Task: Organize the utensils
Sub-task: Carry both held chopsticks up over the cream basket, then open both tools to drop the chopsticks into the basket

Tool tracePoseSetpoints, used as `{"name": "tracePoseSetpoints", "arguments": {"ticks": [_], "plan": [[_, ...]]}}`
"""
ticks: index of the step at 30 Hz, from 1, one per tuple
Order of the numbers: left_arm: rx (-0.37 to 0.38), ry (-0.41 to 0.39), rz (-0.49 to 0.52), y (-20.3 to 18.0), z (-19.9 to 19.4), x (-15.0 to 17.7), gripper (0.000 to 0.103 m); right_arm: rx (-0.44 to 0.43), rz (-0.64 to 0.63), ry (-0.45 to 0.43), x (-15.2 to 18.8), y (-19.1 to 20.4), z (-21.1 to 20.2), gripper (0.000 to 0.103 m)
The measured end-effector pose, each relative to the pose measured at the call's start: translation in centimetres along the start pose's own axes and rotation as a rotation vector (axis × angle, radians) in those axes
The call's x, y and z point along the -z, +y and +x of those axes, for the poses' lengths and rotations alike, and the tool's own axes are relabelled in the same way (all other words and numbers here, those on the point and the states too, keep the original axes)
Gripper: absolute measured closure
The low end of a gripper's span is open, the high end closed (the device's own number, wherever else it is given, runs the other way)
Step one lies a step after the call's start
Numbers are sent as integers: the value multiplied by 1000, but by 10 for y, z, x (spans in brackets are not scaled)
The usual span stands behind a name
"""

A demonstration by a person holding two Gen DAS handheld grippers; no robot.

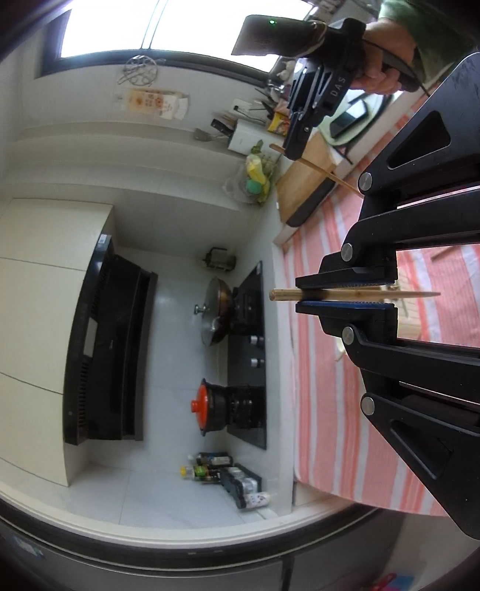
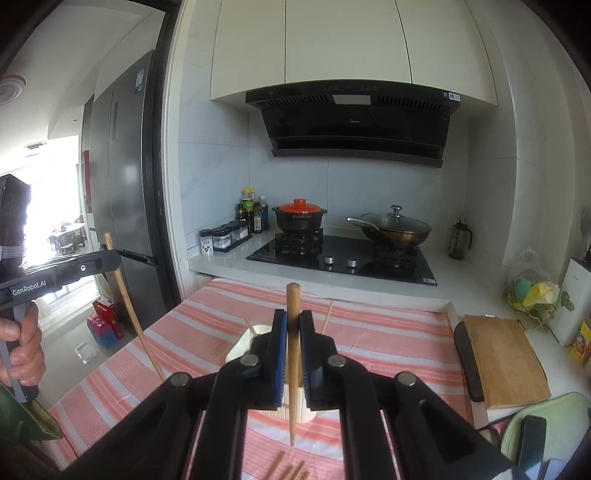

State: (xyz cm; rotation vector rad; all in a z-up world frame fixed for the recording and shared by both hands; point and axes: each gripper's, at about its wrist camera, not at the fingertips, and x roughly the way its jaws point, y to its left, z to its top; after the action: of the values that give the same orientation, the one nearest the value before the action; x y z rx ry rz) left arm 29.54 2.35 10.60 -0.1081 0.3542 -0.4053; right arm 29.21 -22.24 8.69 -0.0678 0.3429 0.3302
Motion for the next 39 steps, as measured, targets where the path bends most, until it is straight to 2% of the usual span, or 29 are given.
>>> {"name": "tracePoseSetpoints", "arguments": {"ticks": [6, 8, 11, 14, 20, 24, 25, 26, 27, 29, 32, 33, 35, 37, 39], "plan": [[-62, -81, -50, 16, 53, -34, 99, -1, -12, -91, -40, -6, 47, 96], [-75, -65, -71, 23, 78, -34, 99, -9, -2, -112, -44, -10, 67, 96], [-100, -26, -88, 34, 116, -22, 99, -31, 22, -88, -37, -14, 104, 96], [-110, 48, -112, 43, 153, -4, 99, -46, 8, -13, -20, -15, 145, 96], [-122, 251, -138, 56, 210, 40, 99, -82, 49, 231, 20, -22, 213, 96], [-165, 359, -133, 56, 228, 57, 94, -74, 84, 303, 33, -25, 235, 94], [-175, 366, -134, 55, 227, 58, 85, -79, 99, 304, 33, -25, 237, 91], [-181, 366, -133, 55, 222, 56, 72, -84, 118, 304, 32, -27, 236, 71], [-185, 356, -130, 54, 214, 52, 64, -88, 141, 298, 28, -28, 232, 53], [-197, 316, -107, 52, 188, 42, 40, -87, 175, 255, 15, -31, 214, 51], [-207, 271, -33, 46, 133, 31, 24, -68, 149, 187, -4, -31, 166, 51], [-201, 269, -8, 44, 114, 32, 21, -59, 127, 166, -9, -29, 145, 51], [-176, 283, 45, 39, 73, 45, 6, -52, 63, 137, -7, -24, 102, 51], [-159, 308, 99, 33, 37, 70, 4, -38, -10, 142, 8, -17, 59, 51], [-168, 342, 114, 27, 9, 108, 4, -16, -81, 164, 37, -10, 20, 51]]}}
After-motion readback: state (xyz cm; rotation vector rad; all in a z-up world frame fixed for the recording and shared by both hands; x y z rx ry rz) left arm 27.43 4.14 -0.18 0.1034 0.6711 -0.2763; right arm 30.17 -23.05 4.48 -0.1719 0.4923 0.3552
